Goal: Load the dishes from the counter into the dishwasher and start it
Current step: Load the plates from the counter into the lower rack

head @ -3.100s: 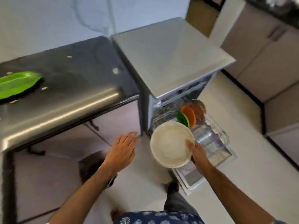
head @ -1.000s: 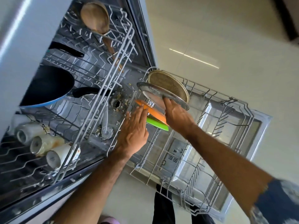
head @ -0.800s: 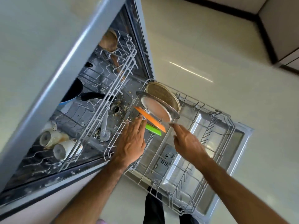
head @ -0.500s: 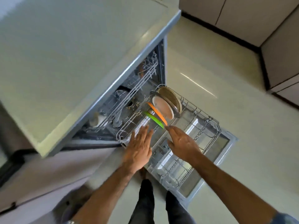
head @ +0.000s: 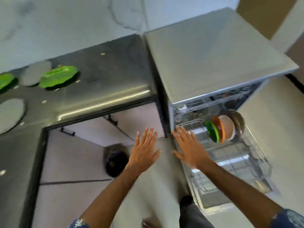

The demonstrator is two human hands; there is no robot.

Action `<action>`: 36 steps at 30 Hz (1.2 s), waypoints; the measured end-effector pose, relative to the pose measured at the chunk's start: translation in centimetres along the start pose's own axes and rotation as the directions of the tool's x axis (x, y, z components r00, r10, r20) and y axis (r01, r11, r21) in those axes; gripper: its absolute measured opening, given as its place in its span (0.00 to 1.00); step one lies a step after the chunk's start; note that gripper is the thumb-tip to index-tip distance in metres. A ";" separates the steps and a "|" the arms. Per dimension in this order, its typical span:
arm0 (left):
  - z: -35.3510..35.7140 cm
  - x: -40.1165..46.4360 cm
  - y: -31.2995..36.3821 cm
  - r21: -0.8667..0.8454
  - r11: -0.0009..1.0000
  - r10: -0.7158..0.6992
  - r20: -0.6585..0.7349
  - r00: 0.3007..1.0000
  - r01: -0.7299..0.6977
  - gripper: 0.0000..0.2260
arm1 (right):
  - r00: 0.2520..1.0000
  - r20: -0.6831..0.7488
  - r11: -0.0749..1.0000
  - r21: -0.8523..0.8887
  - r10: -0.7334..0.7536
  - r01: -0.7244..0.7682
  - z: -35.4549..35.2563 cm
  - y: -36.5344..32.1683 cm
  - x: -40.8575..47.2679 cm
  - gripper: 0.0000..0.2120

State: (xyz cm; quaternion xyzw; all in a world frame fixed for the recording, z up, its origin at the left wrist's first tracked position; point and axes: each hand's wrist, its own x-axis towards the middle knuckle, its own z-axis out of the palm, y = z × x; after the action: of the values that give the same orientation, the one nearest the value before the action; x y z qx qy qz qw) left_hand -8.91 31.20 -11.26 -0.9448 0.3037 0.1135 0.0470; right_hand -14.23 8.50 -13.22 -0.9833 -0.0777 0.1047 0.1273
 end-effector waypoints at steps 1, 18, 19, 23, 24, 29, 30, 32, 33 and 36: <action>0.1 -1.8 -2.0 -0.003 0.999 -0.045 -0.020 0.999 0.045 0.33 | 0.999 -0.013 0.999 -0.014 -0.036 0.036 -0.4 -2.0 1.0 0.38; 0.6 -27.8 -31.4 -0.177 0.761 -0.647 -0.146 0.748 0.624 0.31 | 0.841 0.004 0.827 -0.184 -0.540 0.532 -4.1 -36.7 17.9 0.35; 0.8 -27.7 -32.8 -0.180 0.740 -0.671 -0.129 0.730 0.648 0.31 | 0.829 0.016 0.815 -0.174 -0.559 0.553 -4.1 -38.0 19.4 0.34; 2.1 -26.6 -38.1 -0.218 0.690 -0.718 -0.083 0.692 0.690 0.30 | 0.760 0.049 0.753 -0.113 -0.648 0.649 -3.7 -43.5 26.2 0.33; 2.4 -26.1 -39.5 -0.228 0.675 -0.731 -0.073 0.679 0.702 0.30 | 0.736 0.054 0.729 -0.103 -0.675 0.676 -3.7 -44.9 28.2 0.33; 3.5 -21.8 -46.5 -0.269 0.629 -0.768 -0.070 0.637 0.729 0.30 | 0.699 0.068 0.701 0.117 -0.712 0.703 -3.2 -51.4 38.7 0.29; 3.7 -20.6 -47.7 -0.277 0.622 -0.773 -0.072 0.630 0.732 0.30 | 0.711 0.080 0.713 0.166 -0.699 0.682 -3.0 -52.4 41.1 0.28; 4.1 -18.9 -49.3 -0.303 0.604 -0.786 -0.074 0.613 0.737 0.29 | 0.738 0.116 0.741 0.224 -0.665 0.633 -2.5 -54.1 45.2 0.27; 4.4 -18.2 -49.8 -0.329 0.590 -0.795 -0.077 0.602 0.737 0.29 | 0.747 0.137 0.753 0.243 -0.651 0.612 -2.3 -54.8 47.2 0.27; 5.6 -17.6 -50.3 -0.398 0.572 -0.809 -0.131 0.573 0.717 0.27 | 0.747 0.192 0.764 0.291 -0.637 0.576 -1.9 -56.6 52.2 0.31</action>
State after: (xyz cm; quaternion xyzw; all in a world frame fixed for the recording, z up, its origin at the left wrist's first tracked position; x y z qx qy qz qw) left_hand 5.57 82.81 -11.38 -0.9824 -0.1572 -0.0179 -0.0993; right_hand 29.48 71.55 -6.07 -0.8591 -0.4000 0.2029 0.2466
